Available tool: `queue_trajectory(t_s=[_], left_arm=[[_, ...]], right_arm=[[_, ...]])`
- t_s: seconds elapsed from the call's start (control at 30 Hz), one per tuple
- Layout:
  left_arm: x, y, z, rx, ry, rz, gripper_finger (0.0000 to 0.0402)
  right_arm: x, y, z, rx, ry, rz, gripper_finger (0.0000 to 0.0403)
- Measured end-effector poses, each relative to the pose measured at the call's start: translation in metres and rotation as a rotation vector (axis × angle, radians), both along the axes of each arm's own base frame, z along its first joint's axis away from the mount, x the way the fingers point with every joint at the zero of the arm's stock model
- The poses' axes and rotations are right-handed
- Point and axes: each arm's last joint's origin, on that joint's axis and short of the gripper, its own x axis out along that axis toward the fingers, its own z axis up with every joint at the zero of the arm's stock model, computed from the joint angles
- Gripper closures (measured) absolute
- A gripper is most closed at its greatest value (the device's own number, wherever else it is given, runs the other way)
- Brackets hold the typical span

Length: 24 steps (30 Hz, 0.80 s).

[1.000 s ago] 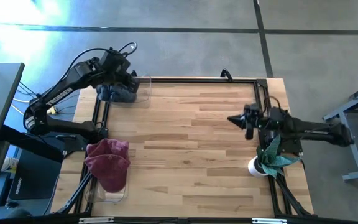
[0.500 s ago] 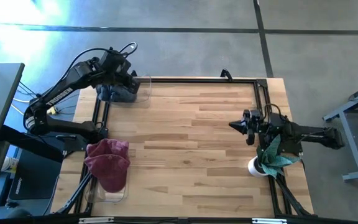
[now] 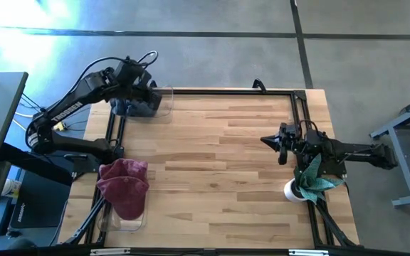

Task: Pick & Place hat
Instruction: Return to Home Position

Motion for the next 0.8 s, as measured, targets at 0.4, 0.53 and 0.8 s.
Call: queue_trajectory(t_s=[0.4, 0.53, 0.8], left_arm=[[-0.009, -0.019, -0.012, 0.123, -0.152, -0.190, 0.0402], [-0.017, -0.026, -0.042, 0.188, -0.264, -0.243, 0.0401], [-0.028, -0.036, -0.107, 0.263, -0.484, -0.301, 0.0402]], right_arm=[[0.000, 0.000, 0.002, -0.004, -0.017, -0.003, 0.0403], [0.000, 0.000, 0.002, -0.003, -0.019, -0.002, 0.0402], [0.000, 0.000, 0.002, -0.003, -0.019, -0.002, 0.0402]])
